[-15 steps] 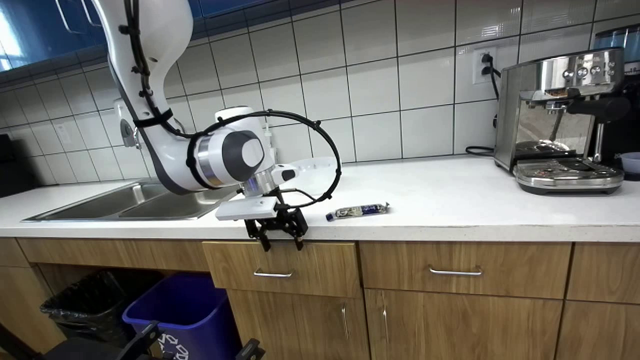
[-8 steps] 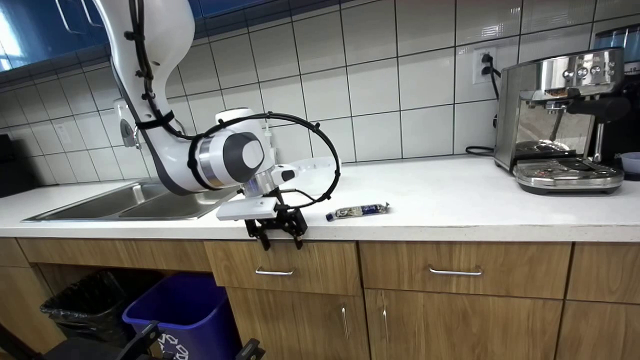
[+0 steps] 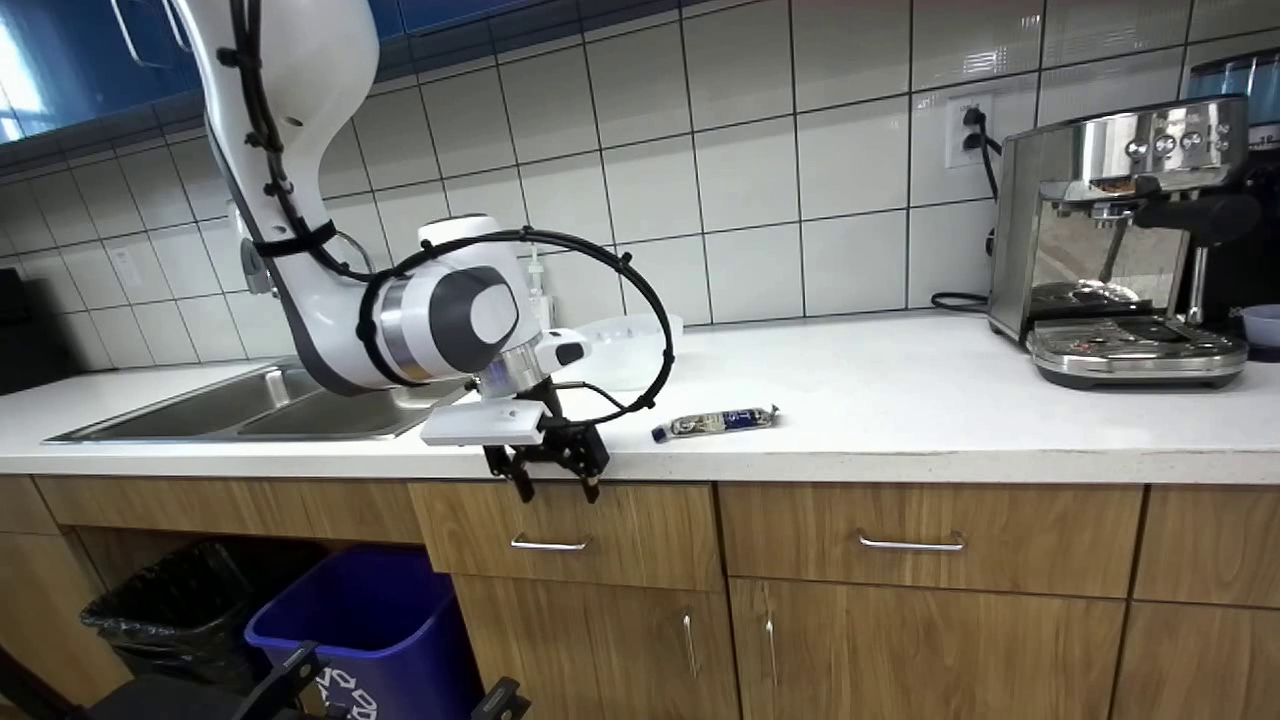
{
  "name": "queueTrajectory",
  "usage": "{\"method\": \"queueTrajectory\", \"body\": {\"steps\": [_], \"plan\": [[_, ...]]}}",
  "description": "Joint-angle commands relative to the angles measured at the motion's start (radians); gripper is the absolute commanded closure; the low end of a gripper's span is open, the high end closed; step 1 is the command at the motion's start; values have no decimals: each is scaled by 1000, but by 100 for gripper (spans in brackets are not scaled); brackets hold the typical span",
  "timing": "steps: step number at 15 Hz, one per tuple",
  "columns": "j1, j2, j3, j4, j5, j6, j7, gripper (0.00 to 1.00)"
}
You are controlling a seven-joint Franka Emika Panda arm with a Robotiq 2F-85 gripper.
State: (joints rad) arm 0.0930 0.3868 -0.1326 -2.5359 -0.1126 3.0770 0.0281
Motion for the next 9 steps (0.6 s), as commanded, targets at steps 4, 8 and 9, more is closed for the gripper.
{"method": "queueTrajectory", "body": {"steps": [4,8,9], "plan": [[-9,-140,-4,-152,3,9,-10,0],[0,-239,-16,-225,-4,-22,-3,0],[7,-262,-26,-238,-11,-33,5,0]]}}
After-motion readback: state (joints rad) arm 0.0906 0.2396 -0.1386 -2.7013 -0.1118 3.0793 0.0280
